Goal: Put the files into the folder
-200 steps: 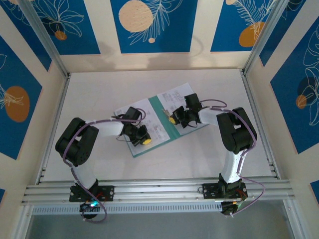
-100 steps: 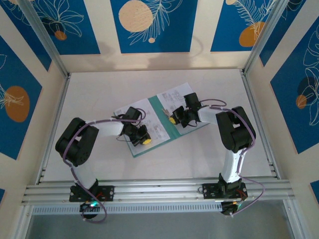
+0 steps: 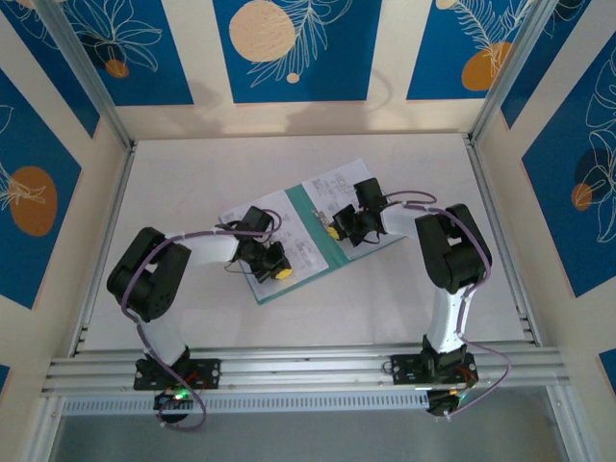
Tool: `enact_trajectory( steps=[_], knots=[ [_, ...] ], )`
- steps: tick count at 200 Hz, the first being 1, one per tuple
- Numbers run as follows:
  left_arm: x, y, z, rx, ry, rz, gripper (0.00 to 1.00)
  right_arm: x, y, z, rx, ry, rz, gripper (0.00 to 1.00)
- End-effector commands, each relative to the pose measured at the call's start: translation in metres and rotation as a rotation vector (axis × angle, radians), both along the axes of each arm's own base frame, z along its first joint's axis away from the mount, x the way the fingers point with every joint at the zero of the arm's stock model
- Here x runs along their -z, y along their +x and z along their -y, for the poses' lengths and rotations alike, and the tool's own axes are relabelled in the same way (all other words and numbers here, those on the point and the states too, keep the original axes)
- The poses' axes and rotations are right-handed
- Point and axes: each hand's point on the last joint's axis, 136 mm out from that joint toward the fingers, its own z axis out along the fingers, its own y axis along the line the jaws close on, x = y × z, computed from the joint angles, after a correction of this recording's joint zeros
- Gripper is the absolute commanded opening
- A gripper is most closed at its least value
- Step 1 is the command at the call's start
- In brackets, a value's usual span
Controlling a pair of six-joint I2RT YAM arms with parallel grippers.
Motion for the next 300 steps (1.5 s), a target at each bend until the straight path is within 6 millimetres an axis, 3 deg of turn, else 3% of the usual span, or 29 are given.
enact_trajectory(
  steps=[1, 152, 300],
  knots=[
    [0.023, -0.018, -0.017, -0.005, 0.095, -0.078, 0.04, 0.066, -0.039, 0.039, 0.042, -0.233, -0.199, 0.0],
    [0.022, -0.018, -0.017, -0.003, 0.098, -0.073, 0.03, 0.081, -0.069, 0.043, 0.012, -0.387, -0.359, 0.0],
    [0.019, -0.017, -0.017, 0.0, 0.094, -0.065, 0.03, 0.072, -0.087, 0.036, -0.015, -0.585, -0.54, 0.0]
  ],
)
